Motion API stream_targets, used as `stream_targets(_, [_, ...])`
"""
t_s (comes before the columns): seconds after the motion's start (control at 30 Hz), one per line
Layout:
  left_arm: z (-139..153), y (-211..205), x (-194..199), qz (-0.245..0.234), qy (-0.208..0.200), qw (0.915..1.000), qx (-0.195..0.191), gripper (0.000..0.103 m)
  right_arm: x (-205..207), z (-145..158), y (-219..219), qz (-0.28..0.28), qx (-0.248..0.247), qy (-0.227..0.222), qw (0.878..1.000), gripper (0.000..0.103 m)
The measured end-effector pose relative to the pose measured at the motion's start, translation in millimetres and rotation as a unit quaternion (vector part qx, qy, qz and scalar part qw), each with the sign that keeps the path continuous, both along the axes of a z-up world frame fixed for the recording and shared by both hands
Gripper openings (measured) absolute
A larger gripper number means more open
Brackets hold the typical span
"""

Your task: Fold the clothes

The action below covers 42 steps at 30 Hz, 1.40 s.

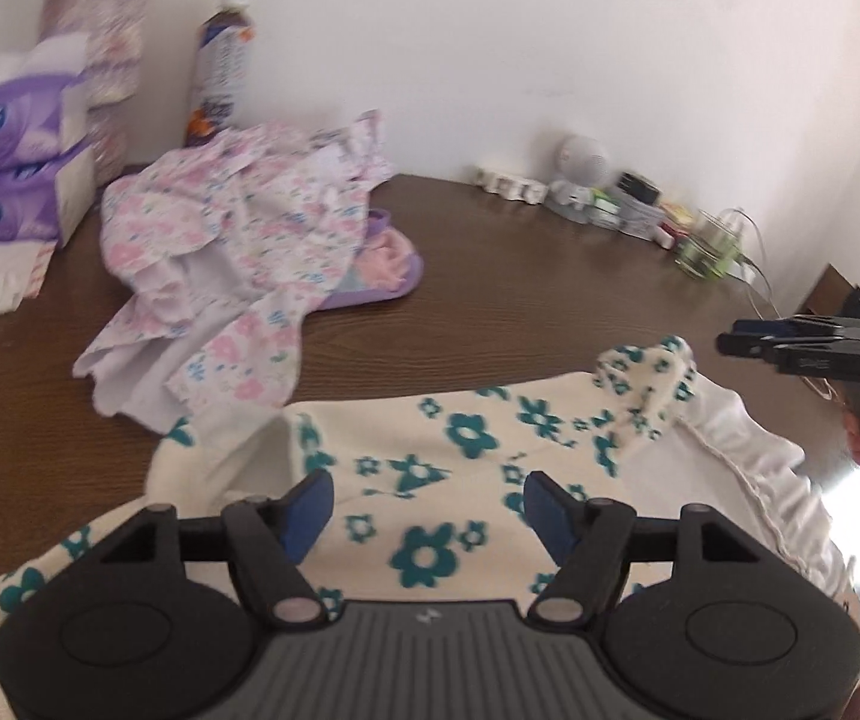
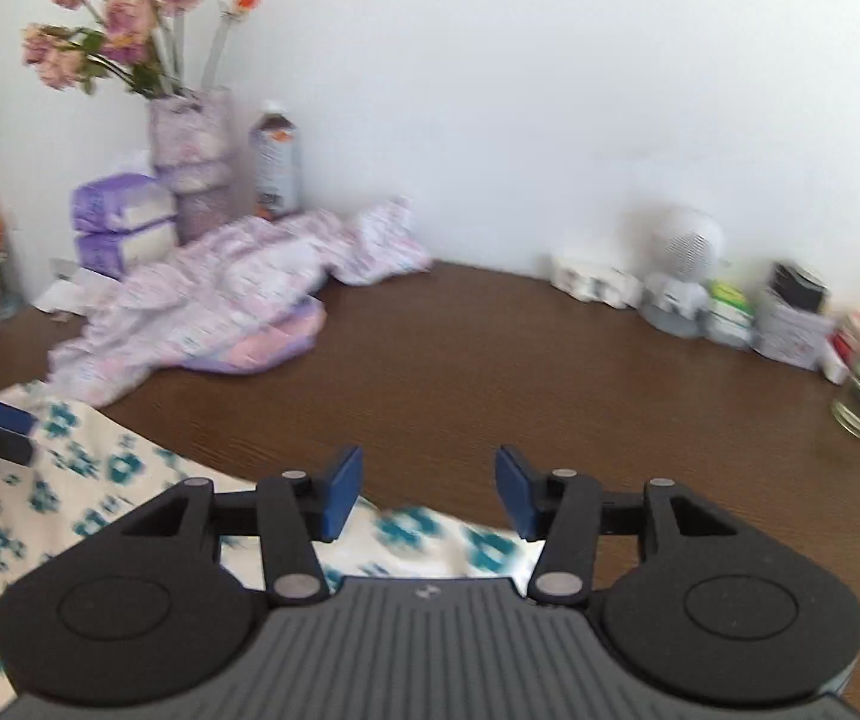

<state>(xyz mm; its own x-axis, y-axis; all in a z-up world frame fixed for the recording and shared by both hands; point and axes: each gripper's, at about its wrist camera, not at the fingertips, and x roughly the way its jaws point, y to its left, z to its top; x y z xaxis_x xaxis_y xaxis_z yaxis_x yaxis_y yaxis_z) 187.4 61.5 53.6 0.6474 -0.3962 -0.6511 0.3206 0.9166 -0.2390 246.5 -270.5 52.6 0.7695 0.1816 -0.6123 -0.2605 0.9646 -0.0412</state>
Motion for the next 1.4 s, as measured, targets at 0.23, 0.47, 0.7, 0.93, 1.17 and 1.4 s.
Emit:
stream_targets(0.23, [-7, -37, 16, -0.041, -0.012, 0.9977, 0.053, 0.036, 7, -43, -35, -0.063, 0.083, 0.075, 0.992, 0.049])
stream_targets(0.47, [-31, -34, 28, -0.017, -0.007, 0.9967, 0.079, 0.041, 22, -55, -50, -0.086, 0.161, 0.103, 0.978, 0.048])
stream_targets(0.7, [-31, -31, 28, -0.007, 0.001, 0.9984, 0.056, 0.045, 14, -47, -47, -0.072, 0.182, 0.083, 0.977, 0.006])
stream_targets(0.93, [-30, -18, 33, 0.049, 0.030, 0.9982, -0.015, 0.045, 2, -37, -44, -0.054, 0.194, 0.063, 0.978, 0.002])
stream_targets(1.17, [-31, -19, 32, 0.070, 0.031, 0.9965, -0.034, 0.057, -48, -35, -43, -0.061, 0.188, 0.055, 0.979, 0.002])
stream_targets(1.4, [-32, -21, 31, 0.068, 0.026, 0.9967, -0.035, 0.058, -57, -57, -42, -0.081, 0.152, 0.081, 0.982, 0.004])
